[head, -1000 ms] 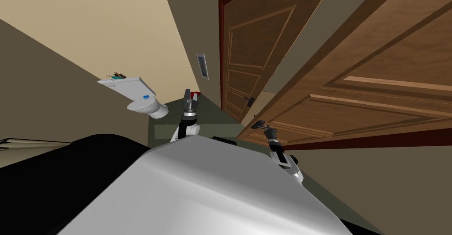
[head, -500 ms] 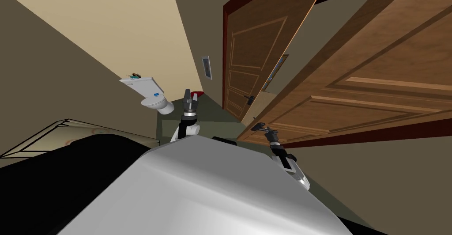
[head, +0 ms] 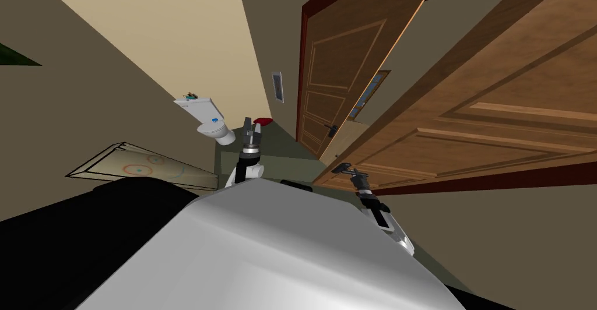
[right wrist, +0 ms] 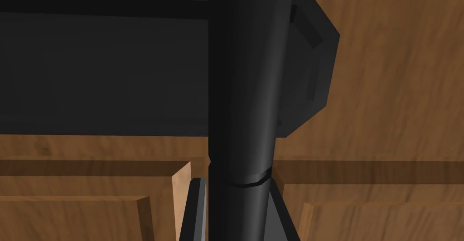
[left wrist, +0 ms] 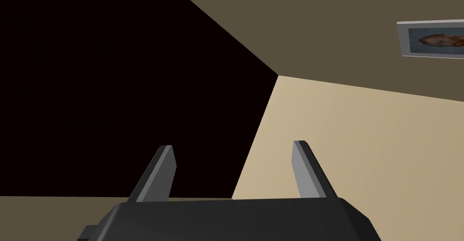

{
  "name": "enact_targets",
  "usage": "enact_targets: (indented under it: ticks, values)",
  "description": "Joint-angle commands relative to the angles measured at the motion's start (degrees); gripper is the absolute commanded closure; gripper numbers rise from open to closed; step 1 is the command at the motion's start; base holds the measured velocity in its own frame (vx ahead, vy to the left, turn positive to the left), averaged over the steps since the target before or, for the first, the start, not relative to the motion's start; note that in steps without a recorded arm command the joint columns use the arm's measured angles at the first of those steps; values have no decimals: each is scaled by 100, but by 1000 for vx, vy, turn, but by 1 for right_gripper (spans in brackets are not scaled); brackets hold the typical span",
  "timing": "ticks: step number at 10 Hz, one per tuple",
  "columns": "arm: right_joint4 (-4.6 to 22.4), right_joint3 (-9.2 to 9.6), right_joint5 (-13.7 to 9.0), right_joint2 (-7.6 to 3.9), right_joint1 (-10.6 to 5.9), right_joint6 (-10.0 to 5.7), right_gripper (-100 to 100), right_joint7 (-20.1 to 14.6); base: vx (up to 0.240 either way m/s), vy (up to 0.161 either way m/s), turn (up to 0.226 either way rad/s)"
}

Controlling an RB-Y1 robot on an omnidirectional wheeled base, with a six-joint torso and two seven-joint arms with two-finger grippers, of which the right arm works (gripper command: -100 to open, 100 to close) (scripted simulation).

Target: Pull the door open

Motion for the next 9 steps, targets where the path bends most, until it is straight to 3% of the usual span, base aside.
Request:
enact_targets:
  ticks: [1,8,9]
  values:
    - [36,22,28,-38,68,-159,100,-58,-189,-64,163]
    - [242,15,118,-236,255,-767,100,-276,-205,-80,142]
    - [250,-16,103,-240,219,-681,100,-253,-92,-46,23]
